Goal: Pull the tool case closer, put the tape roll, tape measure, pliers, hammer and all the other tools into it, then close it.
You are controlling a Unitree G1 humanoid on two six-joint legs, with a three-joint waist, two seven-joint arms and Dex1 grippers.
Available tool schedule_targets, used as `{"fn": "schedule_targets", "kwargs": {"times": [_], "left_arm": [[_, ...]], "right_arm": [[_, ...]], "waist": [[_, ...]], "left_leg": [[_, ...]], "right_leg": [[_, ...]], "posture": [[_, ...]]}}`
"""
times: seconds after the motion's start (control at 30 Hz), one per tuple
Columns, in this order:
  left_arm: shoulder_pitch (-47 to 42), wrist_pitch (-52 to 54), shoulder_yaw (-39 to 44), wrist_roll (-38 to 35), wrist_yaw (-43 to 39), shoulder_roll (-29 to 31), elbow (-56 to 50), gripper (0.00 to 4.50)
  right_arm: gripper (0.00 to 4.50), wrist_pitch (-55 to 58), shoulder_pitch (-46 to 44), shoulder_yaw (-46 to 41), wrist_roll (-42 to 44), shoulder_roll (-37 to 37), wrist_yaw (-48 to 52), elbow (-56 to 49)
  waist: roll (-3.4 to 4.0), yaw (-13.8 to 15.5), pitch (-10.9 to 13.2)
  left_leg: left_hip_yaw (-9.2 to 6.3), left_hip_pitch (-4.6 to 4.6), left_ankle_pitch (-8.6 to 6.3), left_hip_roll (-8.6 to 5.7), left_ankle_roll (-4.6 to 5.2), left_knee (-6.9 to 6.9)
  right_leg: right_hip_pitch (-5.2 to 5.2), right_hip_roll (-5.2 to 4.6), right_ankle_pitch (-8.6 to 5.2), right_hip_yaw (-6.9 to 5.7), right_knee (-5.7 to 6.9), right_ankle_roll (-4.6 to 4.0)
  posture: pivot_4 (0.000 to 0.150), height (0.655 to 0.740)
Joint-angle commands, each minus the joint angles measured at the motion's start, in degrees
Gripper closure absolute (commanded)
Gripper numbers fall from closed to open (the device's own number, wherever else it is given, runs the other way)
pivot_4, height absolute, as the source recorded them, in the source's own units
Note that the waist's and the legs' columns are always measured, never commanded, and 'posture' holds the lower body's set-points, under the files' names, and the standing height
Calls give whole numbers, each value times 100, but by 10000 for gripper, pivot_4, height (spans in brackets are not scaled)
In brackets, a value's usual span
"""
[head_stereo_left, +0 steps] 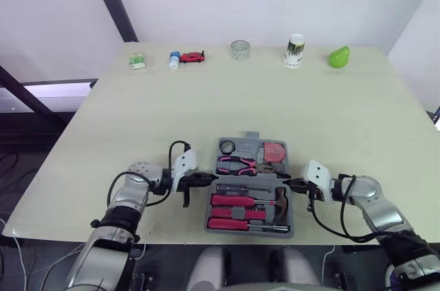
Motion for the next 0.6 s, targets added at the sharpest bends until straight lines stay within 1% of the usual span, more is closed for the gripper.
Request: {"fn": "schedule_targets", "kwargs": {"times": [0.03,0.27,0.6], "left_arm": [[284,154,-498,125,-306,-178,-240,44306],[430,333,-458,87,-284,-117,-532,44306],[451,357,-452,112,-256,-105,-550,44306]], "right_arm": [[45000,3,1,153,-20,70,56,1],[45000,13,65,162,-11,79,44,-39],[45000,172,131,208,85,38,176,-204]], "waist": [[1,-2,-1],[2,-4,-2],[10,-4,-11]], "left_leg": [[0,0,0,0,0,0],[0,0,0,1,0,0],[0,0,0,1,0,0]], "right_leg": [[0,0,0,0,0,0],[0,0,0,1,0,0],[0,0,0,1,0,0]], "posture": [[1500,7400],[1500,7400],[1500,7400]]}}
